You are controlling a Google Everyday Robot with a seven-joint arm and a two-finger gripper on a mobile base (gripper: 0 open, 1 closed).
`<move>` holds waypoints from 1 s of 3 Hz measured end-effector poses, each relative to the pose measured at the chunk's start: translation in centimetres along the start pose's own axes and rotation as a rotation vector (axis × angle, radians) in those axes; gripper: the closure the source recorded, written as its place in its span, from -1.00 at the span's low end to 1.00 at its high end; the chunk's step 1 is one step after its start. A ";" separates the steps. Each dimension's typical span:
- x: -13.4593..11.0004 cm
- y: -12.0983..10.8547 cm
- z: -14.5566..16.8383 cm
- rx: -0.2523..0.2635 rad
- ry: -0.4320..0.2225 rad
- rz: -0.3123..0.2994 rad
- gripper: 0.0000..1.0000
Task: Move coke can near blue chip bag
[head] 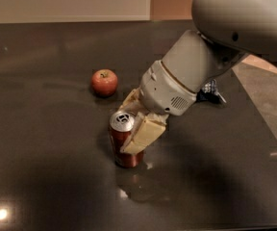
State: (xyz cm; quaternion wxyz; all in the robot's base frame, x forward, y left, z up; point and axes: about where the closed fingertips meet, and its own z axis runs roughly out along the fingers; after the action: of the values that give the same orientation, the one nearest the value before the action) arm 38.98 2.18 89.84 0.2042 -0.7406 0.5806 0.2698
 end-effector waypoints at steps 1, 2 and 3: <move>3.4 -2.2 -3.8 0.098 0.019 0.137 1.00; 6.2 -3.5 -6.6 0.171 0.031 0.231 1.00; 9.9 -4.5 -9.3 0.260 0.035 0.318 1.00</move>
Offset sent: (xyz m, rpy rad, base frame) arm 0.0858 -0.1276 0.0144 -0.0538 0.0126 -0.4381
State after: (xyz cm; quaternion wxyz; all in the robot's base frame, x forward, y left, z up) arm 46.66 -9.92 90.66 0.2425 -0.6116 0.7236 0.2085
